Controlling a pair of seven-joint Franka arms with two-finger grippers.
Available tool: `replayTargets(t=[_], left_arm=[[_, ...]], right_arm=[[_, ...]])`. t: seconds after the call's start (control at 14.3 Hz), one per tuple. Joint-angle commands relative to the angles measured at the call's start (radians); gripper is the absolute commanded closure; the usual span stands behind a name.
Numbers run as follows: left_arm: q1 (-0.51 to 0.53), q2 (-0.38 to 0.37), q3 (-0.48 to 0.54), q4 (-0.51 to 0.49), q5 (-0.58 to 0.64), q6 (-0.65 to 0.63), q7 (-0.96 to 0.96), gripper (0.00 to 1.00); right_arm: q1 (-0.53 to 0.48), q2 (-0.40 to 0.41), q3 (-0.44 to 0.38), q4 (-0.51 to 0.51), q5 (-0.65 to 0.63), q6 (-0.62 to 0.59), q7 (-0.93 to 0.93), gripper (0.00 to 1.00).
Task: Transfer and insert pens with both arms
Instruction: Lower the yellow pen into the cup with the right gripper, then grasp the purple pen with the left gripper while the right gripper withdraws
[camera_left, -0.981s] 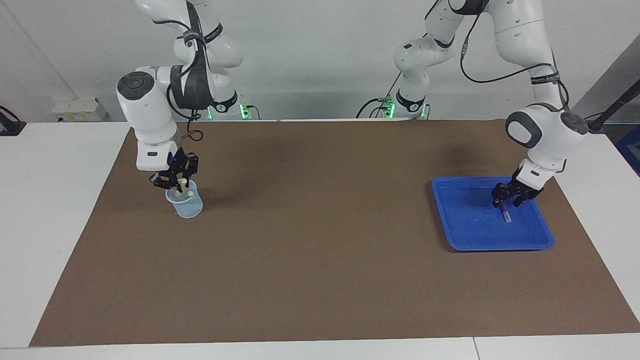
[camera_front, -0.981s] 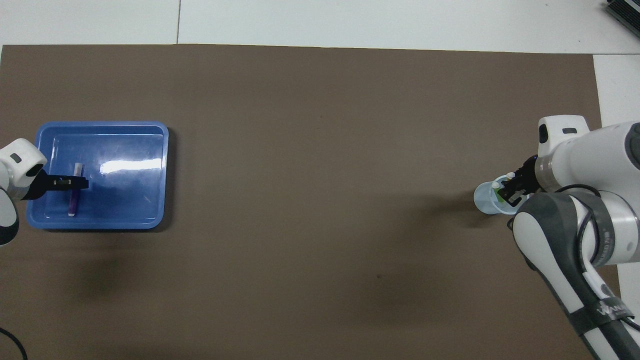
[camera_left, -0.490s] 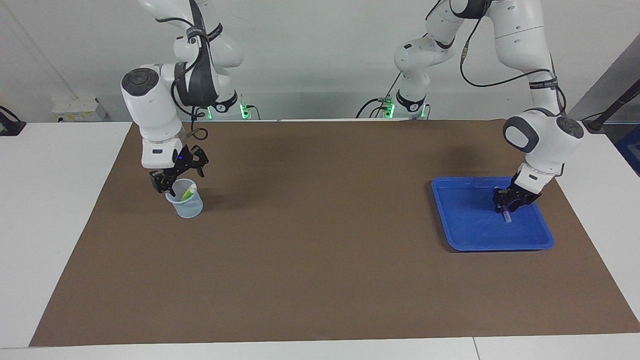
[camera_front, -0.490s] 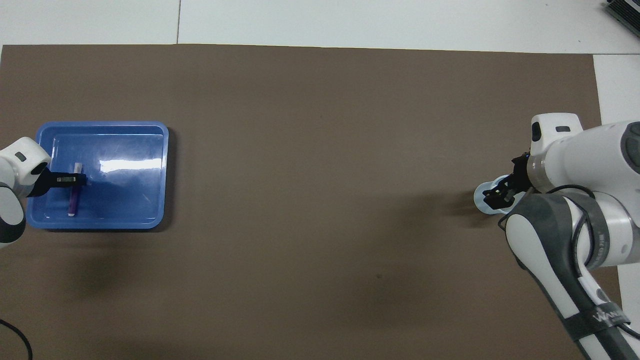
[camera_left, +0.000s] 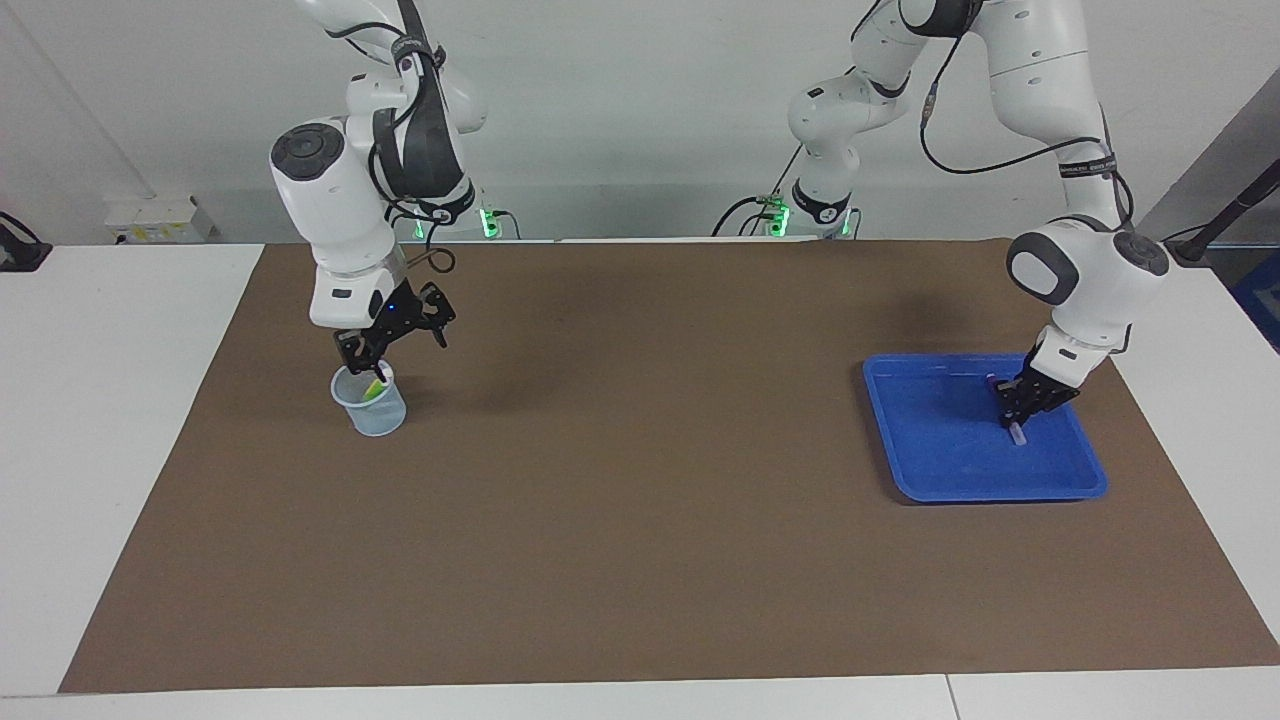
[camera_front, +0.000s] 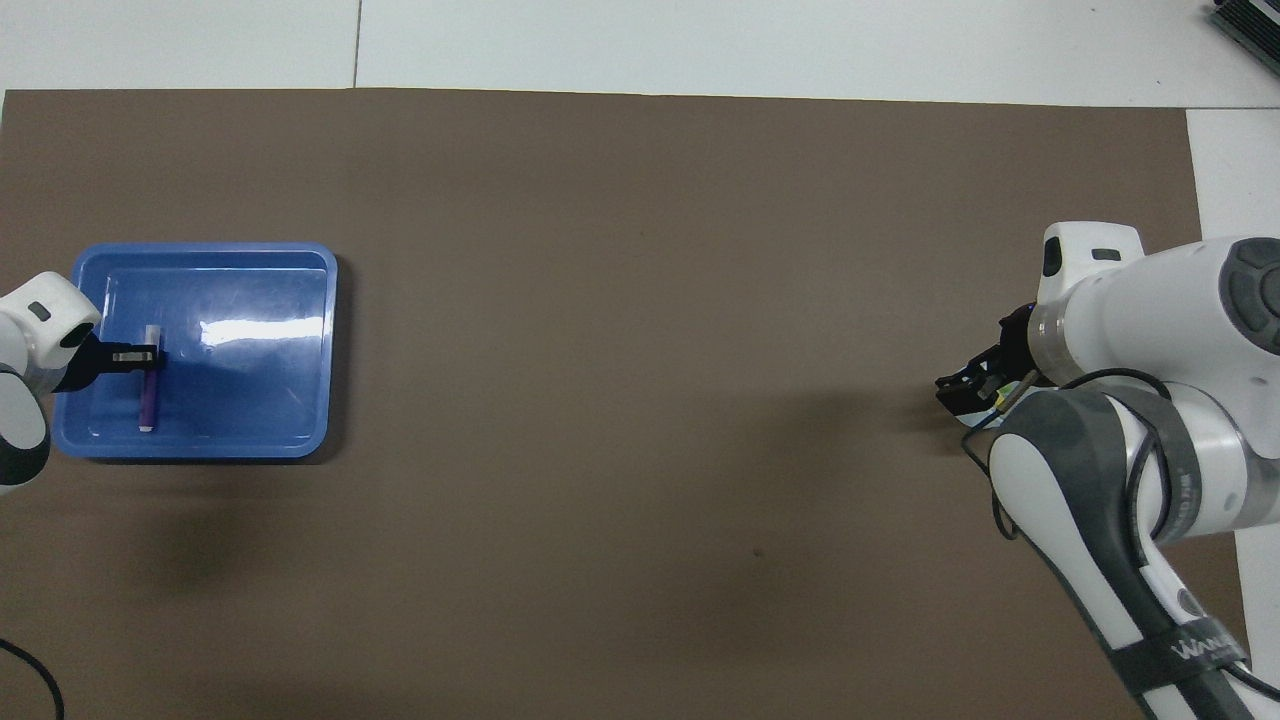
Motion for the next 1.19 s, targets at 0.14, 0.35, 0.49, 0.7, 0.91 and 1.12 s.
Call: replayTargets(t=[0.14,0.35,0.49,0.7,0.91,1.12], left_arm=[[-0.037,0.013,0.0,0.107,0.012,-0.174,-0.125,1.0],[-0.066,-0.022,0.0,0.158,0.012,-0.296,-0.266,1.0],[-0.08,-0.063,-0.004,0.16,0.012,-0.342,-0.35,1.0],[-0.114,-0.143,-0.01,0.16,0.0,-0.427,-0.546,1.0],[-0.163,-0.217,-0.012,0.161,-0.021,-0.495,-0.784,1.0],[-0.22,-0.287,-0.01,0.155,-0.075,-0.511,-1.049,1.0]], right_arm=[[-0.004,-0.011,0.005,0.008,0.093,-0.048,0.094,0.0],[0.002,-0.017,0.006,0.008,0.131,-0.054,0.161,0.0],[0.026,-0.023,0.006,0.008,0.131,-0.054,0.204,0.0],[0.051,-0.023,0.006,0.013,0.183,-0.059,0.304,0.0],[0.063,-0.025,0.006,0.014,0.222,-0.07,0.399,0.0],[0.071,-0.025,0.005,0.013,0.277,-0.068,0.459,0.0]])
